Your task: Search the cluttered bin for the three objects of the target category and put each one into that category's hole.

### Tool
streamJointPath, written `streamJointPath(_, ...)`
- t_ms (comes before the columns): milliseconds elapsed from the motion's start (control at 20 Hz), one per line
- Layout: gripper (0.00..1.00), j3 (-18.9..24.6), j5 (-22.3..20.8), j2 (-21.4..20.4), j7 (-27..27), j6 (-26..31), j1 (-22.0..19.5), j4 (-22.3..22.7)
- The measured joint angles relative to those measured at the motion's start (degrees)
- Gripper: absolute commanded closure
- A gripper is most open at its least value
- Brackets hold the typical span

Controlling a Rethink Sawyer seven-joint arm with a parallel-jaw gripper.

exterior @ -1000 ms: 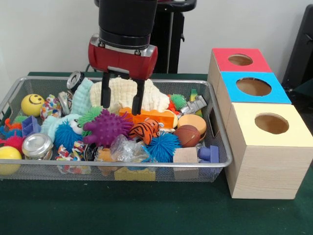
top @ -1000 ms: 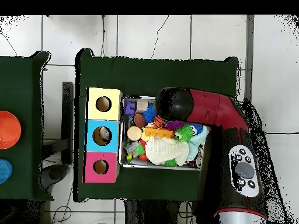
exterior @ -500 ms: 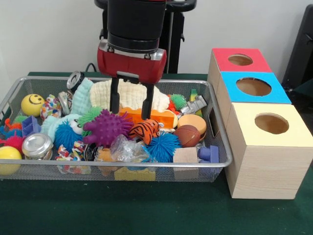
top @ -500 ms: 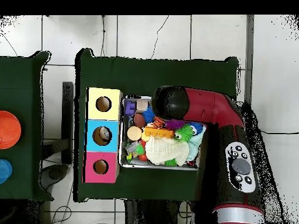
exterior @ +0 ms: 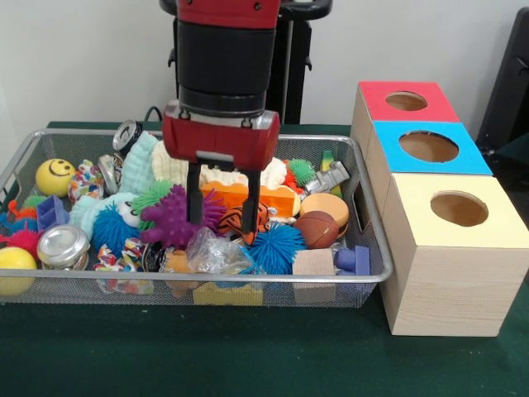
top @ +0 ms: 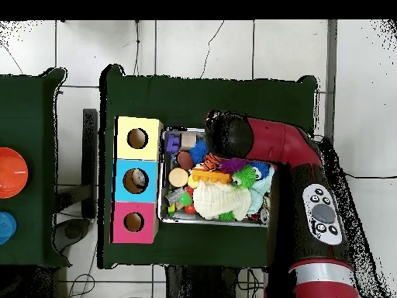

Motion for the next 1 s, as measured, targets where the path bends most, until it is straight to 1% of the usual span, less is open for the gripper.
streamJointPath(350, 0.0, 1.61, -0.11, 2.17, 0.0, -0.08, -1.61, 0.0)
streamJointPath(500, 0.0, 1.73, -0.9, 3.04, 0.0, -0.09, -1.68, 0.09)
streamJointPath(1000, 0.0, 1.43, -3.22, 2.43, 0.0, -1.74, -0.39, 2.23)
